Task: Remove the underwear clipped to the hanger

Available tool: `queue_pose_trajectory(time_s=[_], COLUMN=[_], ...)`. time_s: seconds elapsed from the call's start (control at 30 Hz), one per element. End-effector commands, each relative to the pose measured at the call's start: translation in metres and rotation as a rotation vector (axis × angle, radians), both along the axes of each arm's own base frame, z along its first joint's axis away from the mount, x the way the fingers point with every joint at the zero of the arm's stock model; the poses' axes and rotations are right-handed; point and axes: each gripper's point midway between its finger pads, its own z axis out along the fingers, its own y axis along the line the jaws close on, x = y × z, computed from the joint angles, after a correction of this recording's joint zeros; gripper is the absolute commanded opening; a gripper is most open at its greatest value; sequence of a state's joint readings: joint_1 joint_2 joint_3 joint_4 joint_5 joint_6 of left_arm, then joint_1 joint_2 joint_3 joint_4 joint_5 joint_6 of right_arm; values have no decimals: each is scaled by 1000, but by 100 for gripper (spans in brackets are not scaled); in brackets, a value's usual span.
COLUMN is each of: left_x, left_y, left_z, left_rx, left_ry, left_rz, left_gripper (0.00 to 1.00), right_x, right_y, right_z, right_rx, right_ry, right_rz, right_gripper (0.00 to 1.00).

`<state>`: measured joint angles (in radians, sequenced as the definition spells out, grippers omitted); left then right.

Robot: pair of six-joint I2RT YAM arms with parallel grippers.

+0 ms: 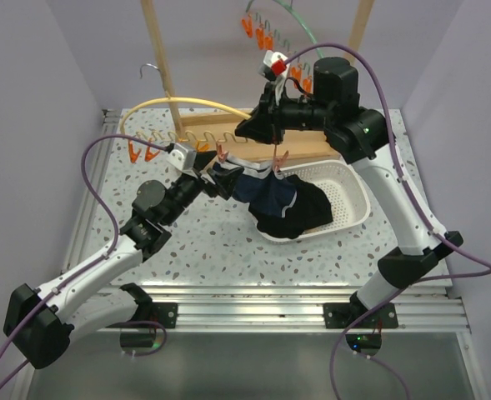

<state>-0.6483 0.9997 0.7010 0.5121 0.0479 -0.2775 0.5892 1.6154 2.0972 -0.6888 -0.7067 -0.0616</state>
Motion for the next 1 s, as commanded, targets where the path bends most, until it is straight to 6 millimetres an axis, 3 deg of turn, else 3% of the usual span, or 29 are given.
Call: queue_pose_trajectory(time_s=[0.0,0.73,0.97], left_x=[5,10,12], left_y=[9,13,13], left_z=[37,67,66], left_rx=[-64,-76,-63], left_ry=[-84,-184,-176], left_rz=[50,86,92], left_gripper=[96,75,36], right_x=[-10,-11,-10], right_y=[1,3,4], right_z=[35,24,24], right_rx=[77,59,59], right_ry=[-88,-79,-78], right_rz=[35,41,44], right_gripper=[0,0,0])
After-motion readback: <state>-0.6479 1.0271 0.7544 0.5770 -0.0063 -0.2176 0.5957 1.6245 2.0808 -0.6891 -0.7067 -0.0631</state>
